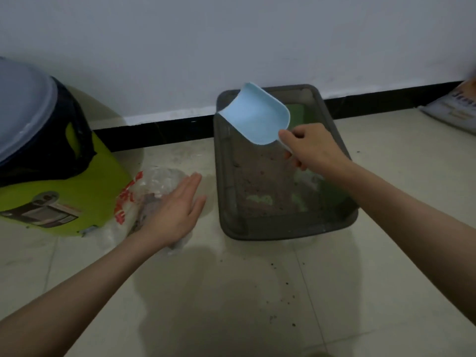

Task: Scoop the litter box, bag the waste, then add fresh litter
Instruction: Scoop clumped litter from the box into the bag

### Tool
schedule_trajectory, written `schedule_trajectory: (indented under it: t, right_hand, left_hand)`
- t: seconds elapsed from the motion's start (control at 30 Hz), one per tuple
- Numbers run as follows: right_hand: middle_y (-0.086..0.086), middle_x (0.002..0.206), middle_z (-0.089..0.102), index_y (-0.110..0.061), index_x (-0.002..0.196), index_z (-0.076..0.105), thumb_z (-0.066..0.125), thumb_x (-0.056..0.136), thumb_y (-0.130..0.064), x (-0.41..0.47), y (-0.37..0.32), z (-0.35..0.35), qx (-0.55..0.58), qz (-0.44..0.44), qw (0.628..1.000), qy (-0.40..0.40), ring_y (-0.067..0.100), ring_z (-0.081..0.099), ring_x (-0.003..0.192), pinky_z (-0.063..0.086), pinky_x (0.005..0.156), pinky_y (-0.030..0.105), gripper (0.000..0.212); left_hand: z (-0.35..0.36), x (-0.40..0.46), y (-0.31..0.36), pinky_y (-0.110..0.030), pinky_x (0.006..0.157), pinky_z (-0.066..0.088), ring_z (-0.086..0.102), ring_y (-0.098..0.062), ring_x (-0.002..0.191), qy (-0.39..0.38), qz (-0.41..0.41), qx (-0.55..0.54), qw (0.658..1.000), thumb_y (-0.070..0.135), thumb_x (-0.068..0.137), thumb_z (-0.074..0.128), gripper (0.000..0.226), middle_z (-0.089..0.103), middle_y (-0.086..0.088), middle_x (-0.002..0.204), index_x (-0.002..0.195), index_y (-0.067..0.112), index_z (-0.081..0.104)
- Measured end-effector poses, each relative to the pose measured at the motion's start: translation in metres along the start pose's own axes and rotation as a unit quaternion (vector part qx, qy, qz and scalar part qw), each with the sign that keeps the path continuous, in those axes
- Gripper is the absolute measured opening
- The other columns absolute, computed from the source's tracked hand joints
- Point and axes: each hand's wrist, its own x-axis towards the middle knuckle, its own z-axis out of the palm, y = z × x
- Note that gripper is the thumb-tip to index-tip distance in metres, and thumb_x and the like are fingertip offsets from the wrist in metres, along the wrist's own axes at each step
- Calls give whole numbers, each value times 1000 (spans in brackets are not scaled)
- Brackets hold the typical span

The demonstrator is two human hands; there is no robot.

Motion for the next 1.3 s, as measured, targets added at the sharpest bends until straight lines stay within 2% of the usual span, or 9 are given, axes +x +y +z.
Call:
schedule_trajectory:
  t: [0.1,0.23,0.33,0.5,0.7,0.87,1.0,1.13,1.3]
  right_hand:
    - [5,67,60,-4,84,67,49,95,-32,-5,40,4,-8,49,998,23,15,54,56,44,56,24,35]
    - [10,75,61,-3,90,65,51,93,-34,-2,75,14,-96,80,992,-24,21,57,63,40,54,23,34]
    - [12,84,61,-2,99,64,52,92,-33,11,86,26,-113,109,985,-72,27,59,72,46,62,30,34]
    - [14,98,60,-1,109,58,51,94,-32,44,83,49,-87,121,986,-70,29,60,83,54,75,39,35]
    - [15,107,60,-1,113,57,52,92,-24,74,71,70,-130,119,978,-113,28,57,84,48,70,35,32]
    - [13,96,58,-3,108,58,53,91,-25,90,71,81,-137,119,976,-120,30,63,89,51,71,37,28]
    - [11,85,54,-7,79,54,52,92,-33,94,78,93,-148,96,977,-122,27,54,75,40,62,31,29]
    - [13,86,63,-4,96,66,48,94,-35,86,90,104,-128,82,983,-101,28,59,77,40,62,29,36]
    - [14,89,68,-7,100,67,48,94,-34,74,104,101,-90,68,992,-53,29,64,80,47,63,32,34]
  left_hand:
    - [7,26,29,-20,109,5,5,-12,144,-52,-8,-15,999,41,99,23,59,6,1,157,149,16,5]
    - [17,55,38,-31,115,12,11,-18,143,-60,-41,-38,997,45,96,28,68,7,-4,157,149,14,-1]
    - [21,63,34,-41,114,24,23,-21,139,-48,-33,-65,996,44,94,34,67,18,-5,153,148,19,2]
    - [34,68,38,-43,106,36,40,-22,124,-5,-30,-117,993,31,93,36,55,34,-6,140,142,24,11]
    - [43,71,25,-46,107,35,32,-22,134,-11,-42,-110,993,55,83,25,67,23,-6,150,143,34,3]
    - [44,70,26,-46,105,38,38,-19,128,8,-24,-131,991,50,86,28,64,30,-2,145,143,32,5]
    - [47,71,22,-45,109,33,29,-20,136,4,-32,-114,993,56,84,24,68,20,-3,152,144,35,0]
    - [50,69,18,-45,109,33,29,-21,136,0,-35,-102,994,61,82,19,69,19,-3,153,144,36,-1]
    - [52,69,20,-44,111,30,24,-19,139,2,-32,-98,995,60,82,18,71,15,-2,154,145,33,-3]
